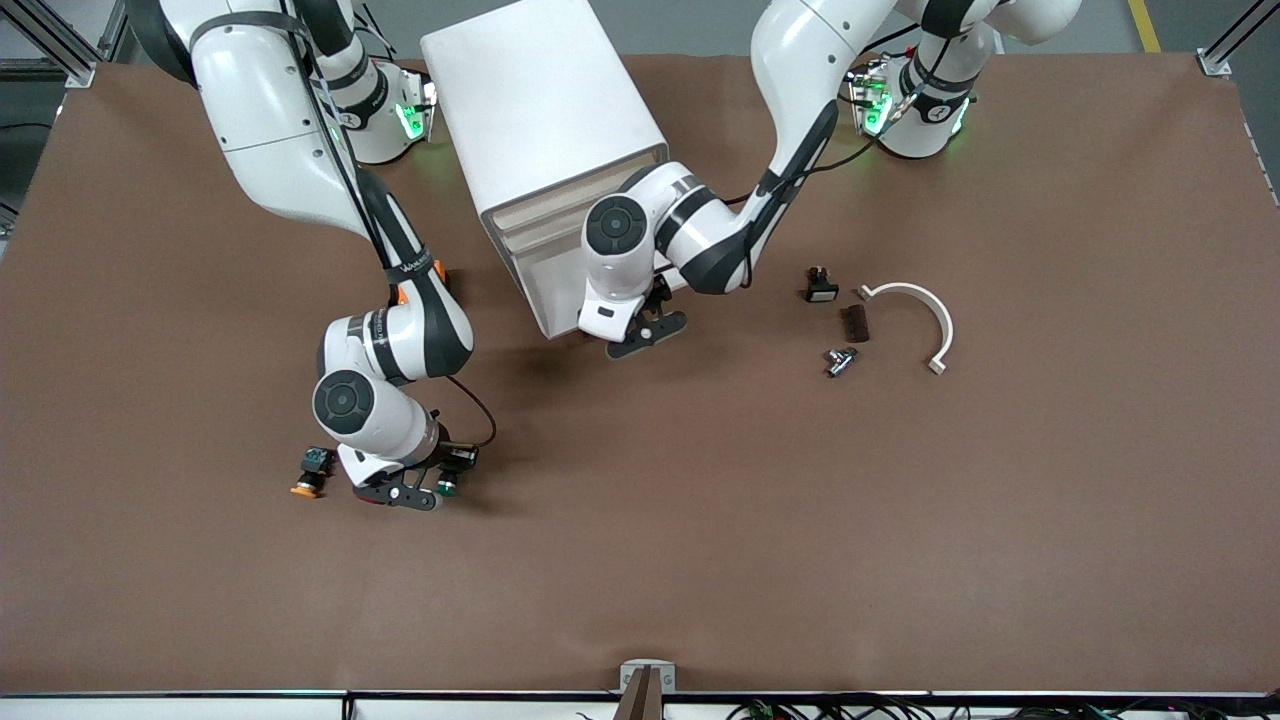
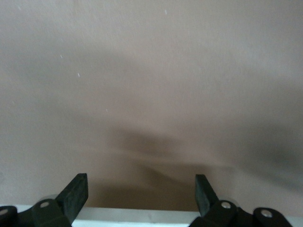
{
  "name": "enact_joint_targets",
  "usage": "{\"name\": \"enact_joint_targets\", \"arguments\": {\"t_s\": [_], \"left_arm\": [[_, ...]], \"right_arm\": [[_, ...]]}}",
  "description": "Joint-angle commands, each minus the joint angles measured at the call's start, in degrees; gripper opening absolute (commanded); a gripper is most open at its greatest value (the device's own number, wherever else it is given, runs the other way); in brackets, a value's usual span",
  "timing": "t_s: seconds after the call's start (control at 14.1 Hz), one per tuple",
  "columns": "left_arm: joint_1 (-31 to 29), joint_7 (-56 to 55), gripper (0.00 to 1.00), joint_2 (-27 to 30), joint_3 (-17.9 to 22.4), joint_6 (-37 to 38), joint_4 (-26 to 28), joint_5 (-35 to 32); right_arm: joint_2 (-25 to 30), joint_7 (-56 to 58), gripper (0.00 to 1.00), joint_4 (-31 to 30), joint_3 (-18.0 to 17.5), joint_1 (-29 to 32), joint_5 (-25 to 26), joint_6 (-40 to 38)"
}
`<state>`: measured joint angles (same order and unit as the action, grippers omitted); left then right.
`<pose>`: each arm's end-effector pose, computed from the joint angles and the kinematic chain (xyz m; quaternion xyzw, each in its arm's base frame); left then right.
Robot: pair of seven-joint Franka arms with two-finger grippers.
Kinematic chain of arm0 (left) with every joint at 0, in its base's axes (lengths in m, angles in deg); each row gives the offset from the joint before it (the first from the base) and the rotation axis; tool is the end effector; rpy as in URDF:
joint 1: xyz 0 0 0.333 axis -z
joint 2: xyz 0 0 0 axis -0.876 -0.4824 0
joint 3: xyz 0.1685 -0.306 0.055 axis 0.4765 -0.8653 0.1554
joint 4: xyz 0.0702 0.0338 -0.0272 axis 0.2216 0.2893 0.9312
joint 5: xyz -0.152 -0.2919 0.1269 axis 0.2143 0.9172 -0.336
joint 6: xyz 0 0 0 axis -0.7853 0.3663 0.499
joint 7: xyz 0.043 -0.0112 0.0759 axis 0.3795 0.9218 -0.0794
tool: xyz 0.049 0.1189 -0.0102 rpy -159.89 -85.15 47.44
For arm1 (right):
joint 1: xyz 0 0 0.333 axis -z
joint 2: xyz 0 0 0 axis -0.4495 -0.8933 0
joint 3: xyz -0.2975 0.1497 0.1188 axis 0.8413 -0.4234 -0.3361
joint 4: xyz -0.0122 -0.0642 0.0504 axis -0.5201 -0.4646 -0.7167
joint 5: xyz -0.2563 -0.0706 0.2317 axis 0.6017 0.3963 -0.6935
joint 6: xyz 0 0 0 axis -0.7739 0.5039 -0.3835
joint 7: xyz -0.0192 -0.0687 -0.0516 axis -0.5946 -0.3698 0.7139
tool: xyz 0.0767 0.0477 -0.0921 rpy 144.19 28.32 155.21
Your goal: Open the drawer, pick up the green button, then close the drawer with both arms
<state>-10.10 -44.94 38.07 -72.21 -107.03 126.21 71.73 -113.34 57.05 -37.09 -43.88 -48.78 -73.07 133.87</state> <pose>0.4269 -0.5629 0.2611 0.9769 0.2074 -0.0517 0.0003 0.6588 0.2097 0.2240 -0.9940 0.1067 0.0004 0.0252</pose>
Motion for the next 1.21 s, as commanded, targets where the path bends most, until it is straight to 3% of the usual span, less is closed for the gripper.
{"name": "enact_joint_targets", "arguments": {"t_s": [0.0,0.14,0.5,0.71,1.14], "left_arm": [[1.75,-0.16,0.99,0.01,0.03,-0.65,0.20,-0.44],[2.46,-0.16,0.99,0.01,-0.49,-0.65,0.20,-0.36],[2.64,-0.16,0.99,-0.17,-3.04,-0.65,0.28,-0.36],[2.64,-0.16,0.99,-0.08,-3.83,-0.65,0.20,-0.27],[2.64,0.01,0.99,-0.08,-3.75,-0.65,0.28,12.03]], "right_arm": [[-0.88,0.93,0.99,2.32,0.13,0.27,-0.46,-0.12],[-0.53,1.02,1.00,4.33,0.31,0.62,1.90,-1.17],[1.66,2.24,1.00,10.67,0.48,1.85,5.93,-16.55],[7.54,8.99,1.00,10.41,0.66,4.31,9.38,-23.55],[19.05,22.01,1.00,10.06,0.66,11.87,9.30,-40.62]]}}
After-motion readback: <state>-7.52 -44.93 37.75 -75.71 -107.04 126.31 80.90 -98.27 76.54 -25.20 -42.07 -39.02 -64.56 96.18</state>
